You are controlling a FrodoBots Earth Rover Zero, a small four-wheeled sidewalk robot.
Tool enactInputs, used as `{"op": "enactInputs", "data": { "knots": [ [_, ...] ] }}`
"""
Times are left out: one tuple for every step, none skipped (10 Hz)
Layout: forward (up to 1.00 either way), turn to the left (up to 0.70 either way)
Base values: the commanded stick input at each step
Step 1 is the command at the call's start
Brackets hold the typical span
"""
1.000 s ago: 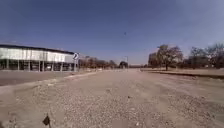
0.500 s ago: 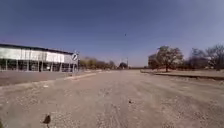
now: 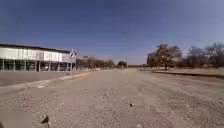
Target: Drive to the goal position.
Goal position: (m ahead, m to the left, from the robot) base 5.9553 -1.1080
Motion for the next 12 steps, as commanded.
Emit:
{"op": "enactInputs", "data": {
  "knots": [
    [0.5,0.0],
    [0.5,0.0],
    [0.5,0.0],
    [0.5,0.0],
    [0.5,0.0],
    [0.5,0.0],
    [0.5,0.0],
    [0.5,0.0],
    [0.5,0.0],
    [0.5,0.0],
    [0.5,0.0],
    [0.5,0.0]
  ]
}}
